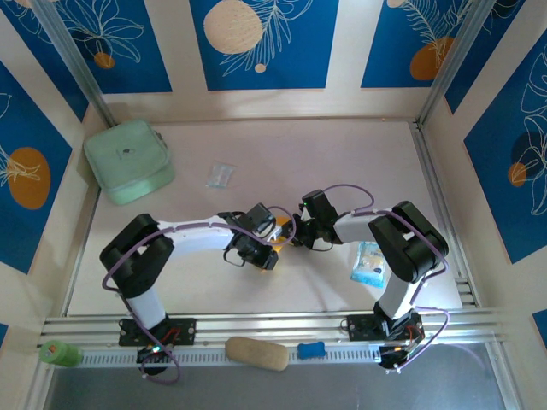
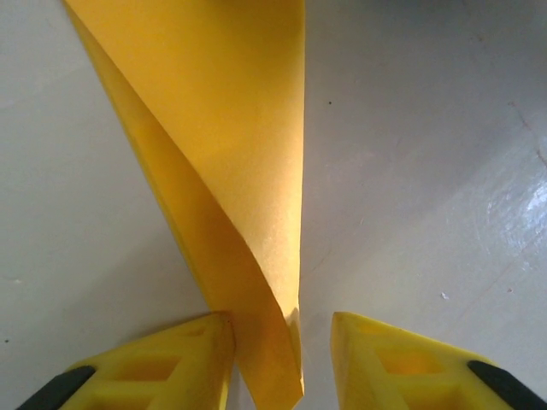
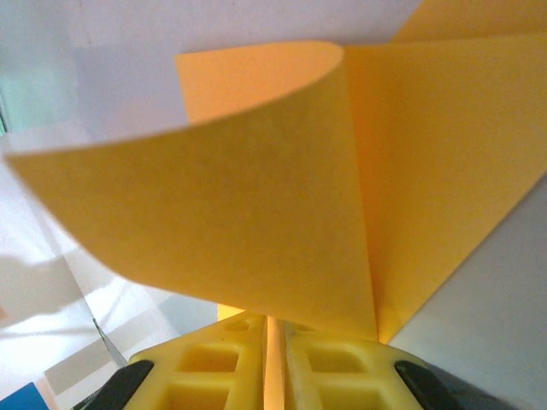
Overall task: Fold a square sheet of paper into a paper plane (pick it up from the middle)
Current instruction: Fold the wing for the fifth time at the center of the table.
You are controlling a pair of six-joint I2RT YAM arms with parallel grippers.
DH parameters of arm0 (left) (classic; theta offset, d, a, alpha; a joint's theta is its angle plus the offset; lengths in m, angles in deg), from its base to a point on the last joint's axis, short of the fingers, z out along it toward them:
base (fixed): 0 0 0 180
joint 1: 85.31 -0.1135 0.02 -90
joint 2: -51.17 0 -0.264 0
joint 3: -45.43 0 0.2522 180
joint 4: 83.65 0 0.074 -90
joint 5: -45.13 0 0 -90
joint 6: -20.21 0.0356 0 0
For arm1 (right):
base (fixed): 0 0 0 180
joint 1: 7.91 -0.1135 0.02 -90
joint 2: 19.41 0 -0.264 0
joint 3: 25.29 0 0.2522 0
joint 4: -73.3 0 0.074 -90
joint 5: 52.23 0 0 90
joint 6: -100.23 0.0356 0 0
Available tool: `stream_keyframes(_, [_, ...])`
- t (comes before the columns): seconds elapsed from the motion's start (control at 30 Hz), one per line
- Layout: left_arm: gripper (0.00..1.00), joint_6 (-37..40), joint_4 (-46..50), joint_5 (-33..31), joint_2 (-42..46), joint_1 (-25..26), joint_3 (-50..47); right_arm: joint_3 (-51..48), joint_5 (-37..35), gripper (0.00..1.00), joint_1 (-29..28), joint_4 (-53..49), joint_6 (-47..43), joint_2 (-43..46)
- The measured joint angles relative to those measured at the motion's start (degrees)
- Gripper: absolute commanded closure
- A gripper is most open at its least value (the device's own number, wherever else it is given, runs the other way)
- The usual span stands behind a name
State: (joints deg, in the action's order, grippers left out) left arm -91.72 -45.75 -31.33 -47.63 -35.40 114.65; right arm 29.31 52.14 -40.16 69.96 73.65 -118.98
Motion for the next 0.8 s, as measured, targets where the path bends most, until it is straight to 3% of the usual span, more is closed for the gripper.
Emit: stream_keyframes(0.8, [0.87, 0.00, -0.17, -0.17, -0.07, 0.04, -0.15, 0.55, 0.00, 0.86, 0.00, -1.14, -0.02, 0.02])
